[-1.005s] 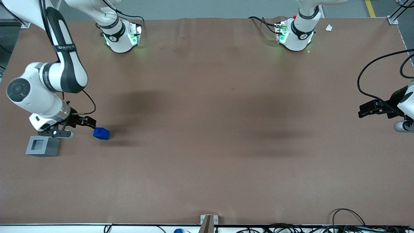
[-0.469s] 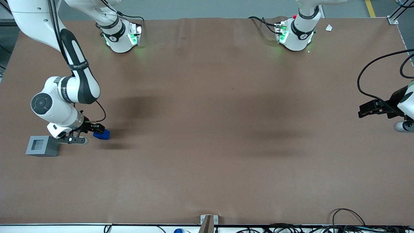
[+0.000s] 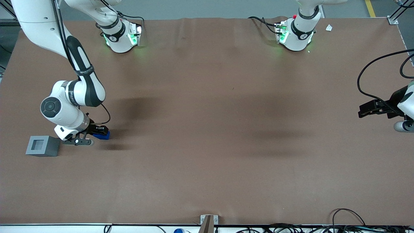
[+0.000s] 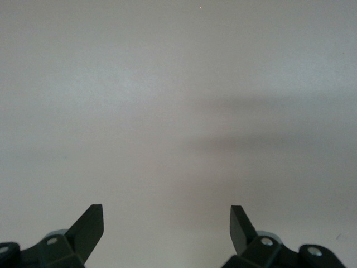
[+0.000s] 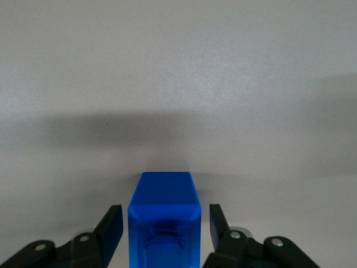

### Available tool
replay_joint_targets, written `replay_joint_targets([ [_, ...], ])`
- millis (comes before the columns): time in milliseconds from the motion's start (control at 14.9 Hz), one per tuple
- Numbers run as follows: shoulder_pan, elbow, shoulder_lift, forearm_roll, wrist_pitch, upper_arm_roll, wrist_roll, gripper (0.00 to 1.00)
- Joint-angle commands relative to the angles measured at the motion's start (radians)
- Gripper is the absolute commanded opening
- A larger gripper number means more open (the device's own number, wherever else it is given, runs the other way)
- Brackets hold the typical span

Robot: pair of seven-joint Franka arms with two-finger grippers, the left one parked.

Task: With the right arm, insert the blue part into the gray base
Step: 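Carry the blue block over the gray base's opening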

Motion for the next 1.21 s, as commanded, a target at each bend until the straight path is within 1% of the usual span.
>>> replay_joint_targets([
  [0, 0.01, 0.0, -0.004, -0.005, -0.002, 0.0, 0.007, 0.52],
  [134, 0.01, 0.0, -0.005, -0.005, -0.005, 0.0, 0.008, 0.35],
  [201, 0.009, 0.002, -0.007, -0.006, -0.005, 0.0, 0.008, 0.28],
  [268, 0.003, 0.003, -0.01, -0.005, -0.007, 0.0, 0.008, 0.24],
  [402, -0.007, 0.012, -0.022, -0.005, -0.014, -0.002, 0.008, 0.23],
  [469, -0.025, 0.035, -0.025, -0.005, -0.052, -0.002, 0.007, 0.23],
  [737, -0.091, 0.196, -0.034, 0.004, -0.291, 0.0, -0.064, 0.22],
  [871, -0.12, 0.268, -0.034, 0.004, -0.374, 0.0, -0.07, 0.21],
  [1005, -0.166, 0.325, -0.031, 0.004, -0.424, 0.0, -0.081, 0.2],
  [1139, -0.209, 0.365, -0.03, 0.004, -0.427, -0.002, -0.122, 0.21],
])
